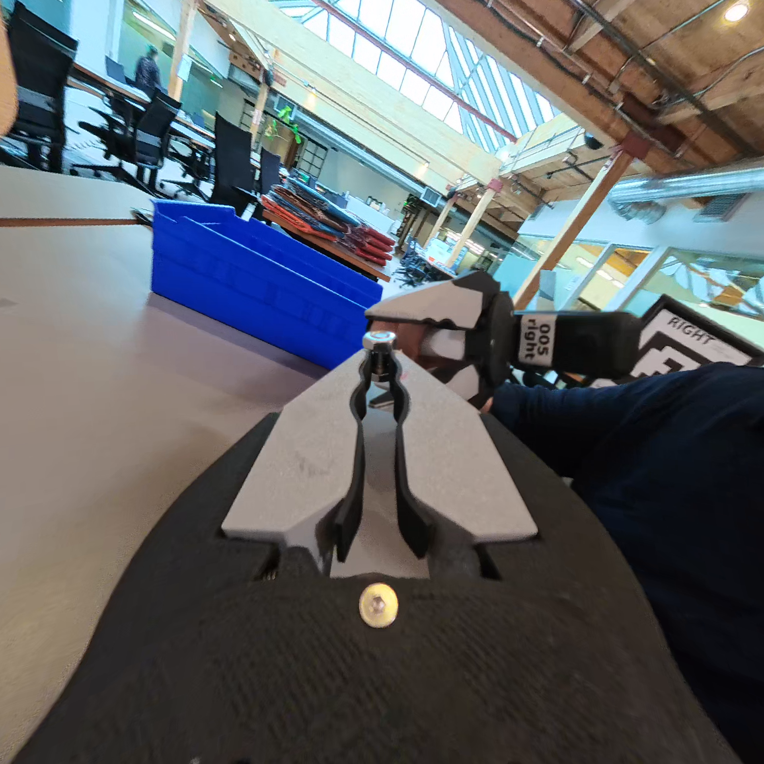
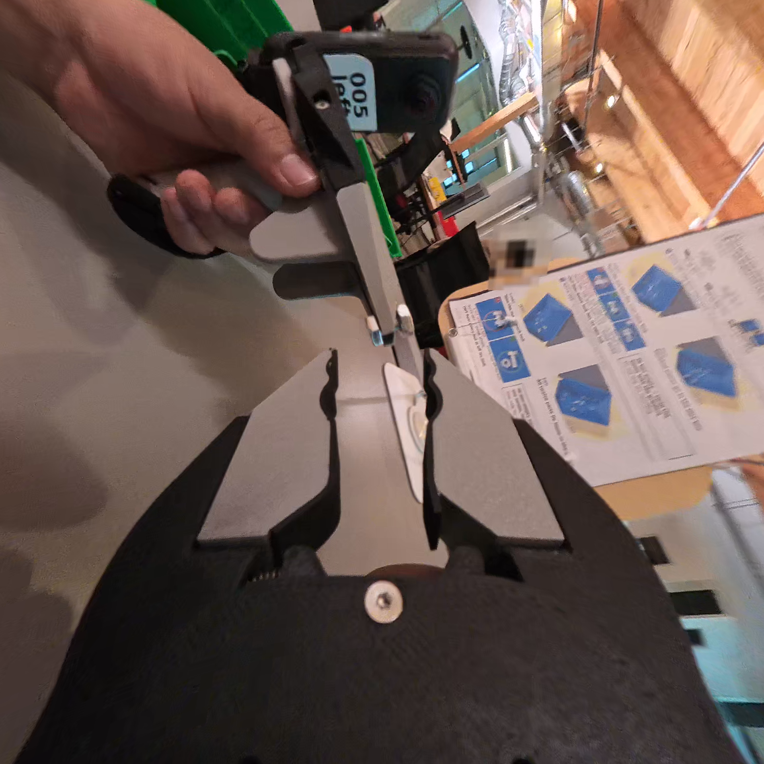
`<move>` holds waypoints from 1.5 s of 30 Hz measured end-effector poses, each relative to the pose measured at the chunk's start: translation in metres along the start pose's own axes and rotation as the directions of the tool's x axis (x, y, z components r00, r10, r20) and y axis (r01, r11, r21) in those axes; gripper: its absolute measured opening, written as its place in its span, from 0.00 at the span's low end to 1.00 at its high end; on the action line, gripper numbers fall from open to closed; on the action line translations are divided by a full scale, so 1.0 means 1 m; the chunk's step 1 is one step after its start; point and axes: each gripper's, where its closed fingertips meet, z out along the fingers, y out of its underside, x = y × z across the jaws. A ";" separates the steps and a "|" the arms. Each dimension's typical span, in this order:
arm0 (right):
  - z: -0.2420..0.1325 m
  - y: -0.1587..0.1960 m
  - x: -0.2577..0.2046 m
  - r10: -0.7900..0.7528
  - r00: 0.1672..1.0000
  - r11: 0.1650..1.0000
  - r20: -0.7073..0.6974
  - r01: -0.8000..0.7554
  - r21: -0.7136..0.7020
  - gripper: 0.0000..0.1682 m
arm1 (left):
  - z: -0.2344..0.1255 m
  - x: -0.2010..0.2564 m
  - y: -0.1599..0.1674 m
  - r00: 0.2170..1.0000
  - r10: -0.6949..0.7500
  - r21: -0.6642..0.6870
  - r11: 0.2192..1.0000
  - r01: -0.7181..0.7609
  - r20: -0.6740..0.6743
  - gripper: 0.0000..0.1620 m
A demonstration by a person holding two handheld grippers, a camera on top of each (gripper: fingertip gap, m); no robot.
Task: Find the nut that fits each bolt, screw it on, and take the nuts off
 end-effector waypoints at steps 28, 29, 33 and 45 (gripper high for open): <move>0.002 0.009 -0.011 -0.157 0.986 0.987 -0.061 0.154 -0.049 0.12 | 0.003 -0.011 0.021 0.999 -0.017 -0.114 0.993 0.021 0.037 0.04; 0.002 0.010 -0.011 -0.167 0.984 0.985 -0.065 0.164 -0.057 0.12 | 0.003 -0.012 0.022 0.999 -0.019 -0.115 0.993 0.024 0.041 0.04; 0.003 0.013 -0.012 -0.189 0.979 0.980 -0.069 0.184 -0.079 0.12 | 0.003 -0.012 0.025 0.999 -0.022 -0.132 0.991 0.027 0.035 0.08; 0.006 0.013 -0.017 -0.215 0.975 0.973 -0.065 0.207 -0.104 0.12 | 0.008 -0.017 0.035 0.996 0.027 -0.185 0.983 -0.010 0.085 0.09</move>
